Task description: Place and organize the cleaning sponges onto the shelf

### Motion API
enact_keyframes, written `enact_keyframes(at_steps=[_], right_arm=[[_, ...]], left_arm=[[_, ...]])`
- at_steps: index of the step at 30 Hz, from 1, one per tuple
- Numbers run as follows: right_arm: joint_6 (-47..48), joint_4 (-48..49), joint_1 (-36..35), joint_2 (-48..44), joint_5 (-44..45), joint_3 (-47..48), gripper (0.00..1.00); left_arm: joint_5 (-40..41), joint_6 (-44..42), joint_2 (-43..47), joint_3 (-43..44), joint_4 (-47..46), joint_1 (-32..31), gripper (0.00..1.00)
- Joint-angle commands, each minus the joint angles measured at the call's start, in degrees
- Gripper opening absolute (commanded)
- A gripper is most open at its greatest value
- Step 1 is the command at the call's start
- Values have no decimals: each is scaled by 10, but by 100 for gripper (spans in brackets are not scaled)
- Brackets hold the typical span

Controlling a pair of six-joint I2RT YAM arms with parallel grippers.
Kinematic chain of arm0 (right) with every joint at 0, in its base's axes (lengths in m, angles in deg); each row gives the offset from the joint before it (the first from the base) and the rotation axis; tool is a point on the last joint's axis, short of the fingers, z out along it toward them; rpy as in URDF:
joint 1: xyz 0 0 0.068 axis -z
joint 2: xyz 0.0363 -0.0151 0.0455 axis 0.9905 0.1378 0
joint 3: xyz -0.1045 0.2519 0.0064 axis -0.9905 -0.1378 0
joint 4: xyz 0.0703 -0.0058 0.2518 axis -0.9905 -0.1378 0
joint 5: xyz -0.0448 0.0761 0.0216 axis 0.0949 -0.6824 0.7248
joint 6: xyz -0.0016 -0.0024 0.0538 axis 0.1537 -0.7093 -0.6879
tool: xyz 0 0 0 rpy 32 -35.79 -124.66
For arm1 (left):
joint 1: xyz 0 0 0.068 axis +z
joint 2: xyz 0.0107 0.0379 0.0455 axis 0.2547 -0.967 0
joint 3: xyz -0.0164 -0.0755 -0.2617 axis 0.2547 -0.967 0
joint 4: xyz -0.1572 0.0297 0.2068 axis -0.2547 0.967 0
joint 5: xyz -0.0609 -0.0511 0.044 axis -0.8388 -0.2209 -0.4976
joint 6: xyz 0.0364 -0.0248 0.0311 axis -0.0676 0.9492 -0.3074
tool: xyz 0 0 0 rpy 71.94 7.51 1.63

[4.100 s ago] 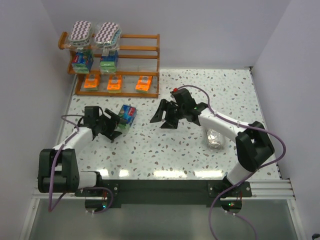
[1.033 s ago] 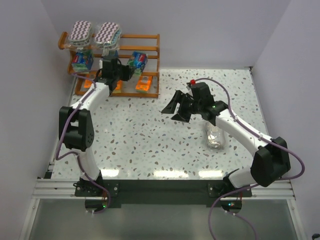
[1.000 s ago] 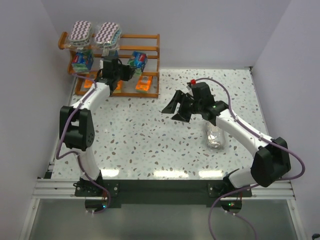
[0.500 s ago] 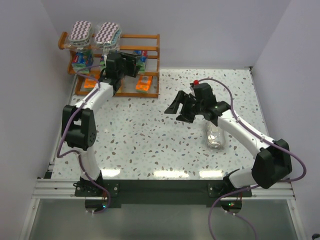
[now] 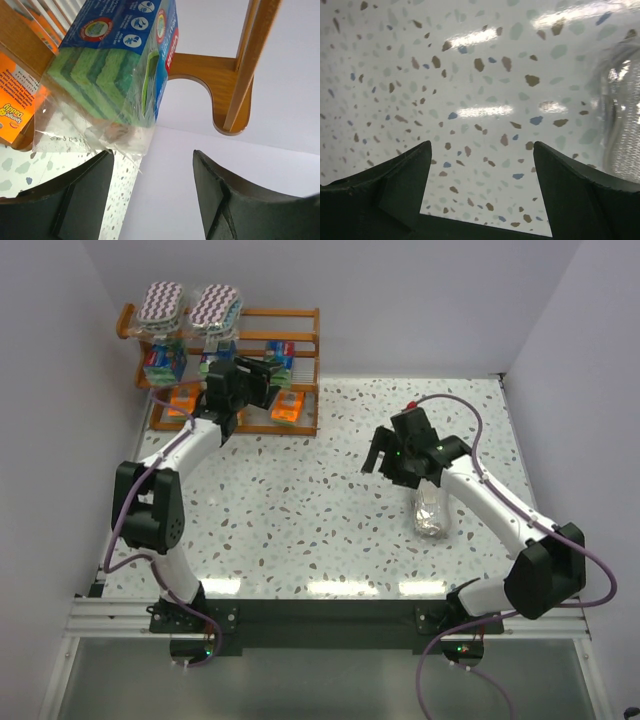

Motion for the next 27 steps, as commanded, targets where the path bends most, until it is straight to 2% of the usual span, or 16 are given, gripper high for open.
enact_keyframes(at_steps=[1,2,6,12,19,23,27], right_arm=[[32,-81,12,-16,125,30,86],[30,-105,20,-15,159,31,86],[23,-163,60,10,198,24,88],[24,-133,111,29,199,-29,87],[-5,-106,138,62,234,-61,83],[-4,-60,138,56,209,-98,77],[3,8,137,70,136,-145,73]], left_arm=[[-7,-29,41,-12,-50,3,70],[-15,-33,46,-14,-59,4,70],[-36,-49,68,-26,-61,5,70],[-76,-112,135,-67,-43,5,69],[-115,-231,276,-164,27,4,69],[-109,-286,351,-214,99,5,69],[-105,-312,410,-254,152,11,69]])
